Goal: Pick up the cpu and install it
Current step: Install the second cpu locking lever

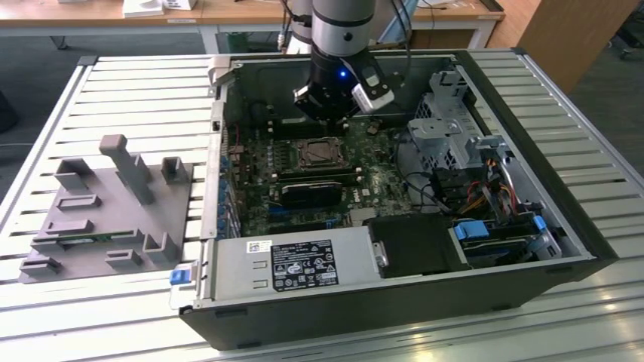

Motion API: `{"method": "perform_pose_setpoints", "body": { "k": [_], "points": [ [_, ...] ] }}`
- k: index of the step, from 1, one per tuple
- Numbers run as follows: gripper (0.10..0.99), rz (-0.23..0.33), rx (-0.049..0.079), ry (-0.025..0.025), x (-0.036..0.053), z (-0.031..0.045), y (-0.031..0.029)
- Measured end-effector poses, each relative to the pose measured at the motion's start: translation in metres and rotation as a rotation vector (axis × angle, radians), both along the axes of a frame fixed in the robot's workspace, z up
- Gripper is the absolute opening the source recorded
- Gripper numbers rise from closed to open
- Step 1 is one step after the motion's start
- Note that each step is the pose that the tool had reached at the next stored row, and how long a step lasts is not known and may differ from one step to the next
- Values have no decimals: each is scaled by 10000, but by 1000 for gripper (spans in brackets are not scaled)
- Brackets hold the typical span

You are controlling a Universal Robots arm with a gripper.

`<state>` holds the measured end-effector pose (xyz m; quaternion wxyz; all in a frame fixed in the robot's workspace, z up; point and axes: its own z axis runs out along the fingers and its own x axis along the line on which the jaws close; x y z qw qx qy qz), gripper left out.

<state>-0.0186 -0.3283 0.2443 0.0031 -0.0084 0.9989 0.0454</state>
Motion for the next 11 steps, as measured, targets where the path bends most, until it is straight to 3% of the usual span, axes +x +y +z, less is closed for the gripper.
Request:
{"method": "perform_pose_setpoints", "body": {
  "k": [4, 11],
  "points": [
    [106, 0, -2, 2, 0, 2, -3],
    [106, 0, -1, 0, 0, 76, -3]
  ]
}}
